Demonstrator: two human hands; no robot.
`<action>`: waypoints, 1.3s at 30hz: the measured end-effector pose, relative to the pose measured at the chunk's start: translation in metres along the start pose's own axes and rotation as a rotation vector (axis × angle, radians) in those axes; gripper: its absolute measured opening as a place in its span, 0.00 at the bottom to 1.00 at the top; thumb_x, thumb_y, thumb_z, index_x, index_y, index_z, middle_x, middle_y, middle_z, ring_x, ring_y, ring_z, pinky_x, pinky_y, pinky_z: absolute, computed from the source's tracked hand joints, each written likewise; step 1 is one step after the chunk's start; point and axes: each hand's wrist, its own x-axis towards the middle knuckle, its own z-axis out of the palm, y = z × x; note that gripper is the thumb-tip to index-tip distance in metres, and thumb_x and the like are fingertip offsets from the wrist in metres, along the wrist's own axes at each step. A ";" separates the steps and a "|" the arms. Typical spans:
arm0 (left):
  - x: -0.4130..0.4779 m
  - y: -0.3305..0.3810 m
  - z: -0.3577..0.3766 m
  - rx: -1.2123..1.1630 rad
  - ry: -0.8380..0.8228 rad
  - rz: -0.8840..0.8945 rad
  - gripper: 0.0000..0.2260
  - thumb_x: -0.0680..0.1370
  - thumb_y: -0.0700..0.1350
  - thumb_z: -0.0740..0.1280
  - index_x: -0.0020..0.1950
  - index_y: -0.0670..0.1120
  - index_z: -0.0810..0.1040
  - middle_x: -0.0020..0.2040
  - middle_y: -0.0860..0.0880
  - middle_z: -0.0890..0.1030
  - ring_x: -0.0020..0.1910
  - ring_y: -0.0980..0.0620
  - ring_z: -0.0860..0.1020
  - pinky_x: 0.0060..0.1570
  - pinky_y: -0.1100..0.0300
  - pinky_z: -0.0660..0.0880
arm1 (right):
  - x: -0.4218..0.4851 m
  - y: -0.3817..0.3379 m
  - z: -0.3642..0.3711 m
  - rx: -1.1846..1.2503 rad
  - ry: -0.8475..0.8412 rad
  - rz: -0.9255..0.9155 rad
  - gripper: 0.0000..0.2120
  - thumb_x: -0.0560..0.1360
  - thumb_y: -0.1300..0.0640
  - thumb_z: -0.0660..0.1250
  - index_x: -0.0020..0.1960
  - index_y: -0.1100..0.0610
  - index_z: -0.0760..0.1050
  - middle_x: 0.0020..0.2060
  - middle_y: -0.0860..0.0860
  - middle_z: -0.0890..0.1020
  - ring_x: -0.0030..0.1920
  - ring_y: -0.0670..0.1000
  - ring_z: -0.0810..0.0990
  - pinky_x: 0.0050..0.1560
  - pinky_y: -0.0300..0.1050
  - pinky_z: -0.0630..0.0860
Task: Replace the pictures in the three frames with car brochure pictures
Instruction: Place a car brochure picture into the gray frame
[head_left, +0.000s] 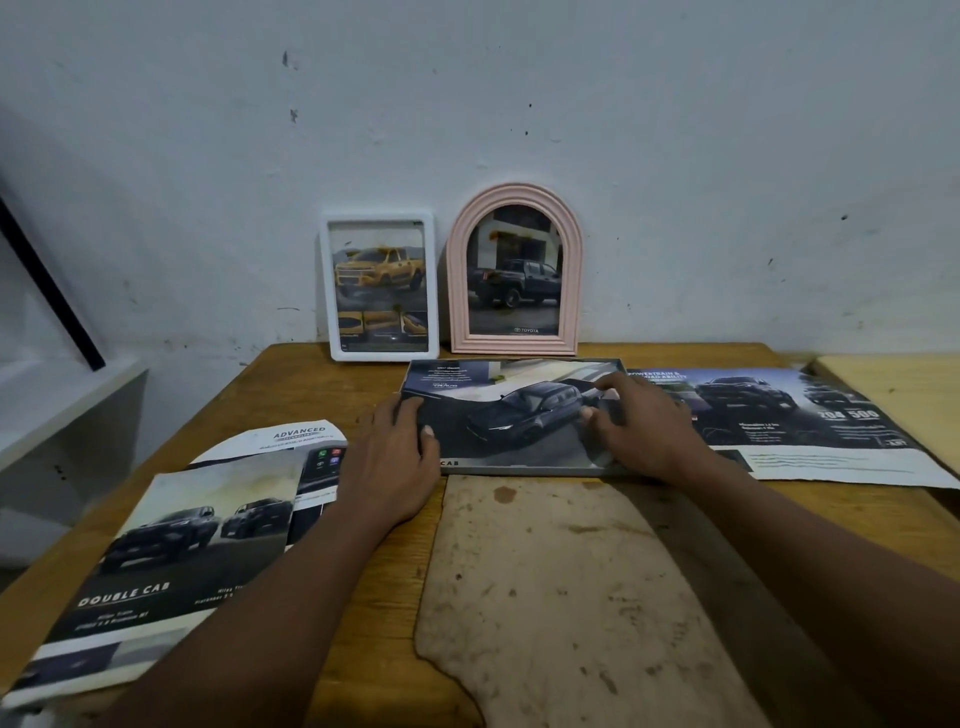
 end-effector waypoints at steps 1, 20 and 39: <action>-0.002 0.002 -0.001 0.025 0.018 0.003 0.22 0.84 0.53 0.58 0.77 0.48 0.65 0.77 0.44 0.66 0.74 0.45 0.66 0.70 0.45 0.69 | -0.004 0.000 -0.004 -0.014 0.024 0.015 0.21 0.78 0.42 0.63 0.68 0.49 0.69 0.69 0.53 0.74 0.69 0.56 0.70 0.68 0.64 0.65; -0.137 0.063 -0.036 0.033 -0.036 0.071 0.27 0.83 0.58 0.57 0.80 0.51 0.59 0.78 0.46 0.64 0.70 0.45 0.71 0.65 0.48 0.72 | -0.175 0.012 -0.040 -0.196 0.189 0.318 0.23 0.77 0.43 0.58 0.69 0.49 0.64 0.64 0.54 0.74 0.63 0.61 0.72 0.60 0.59 0.71; -0.104 0.056 -0.051 -0.157 0.194 0.189 0.23 0.76 0.55 0.70 0.70 0.54 0.74 0.70 0.53 0.76 0.75 0.44 0.64 0.70 0.42 0.68 | -0.136 -0.013 -0.036 0.061 0.395 0.003 0.09 0.73 0.46 0.64 0.51 0.46 0.78 0.55 0.44 0.80 0.59 0.55 0.73 0.53 0.43 0.61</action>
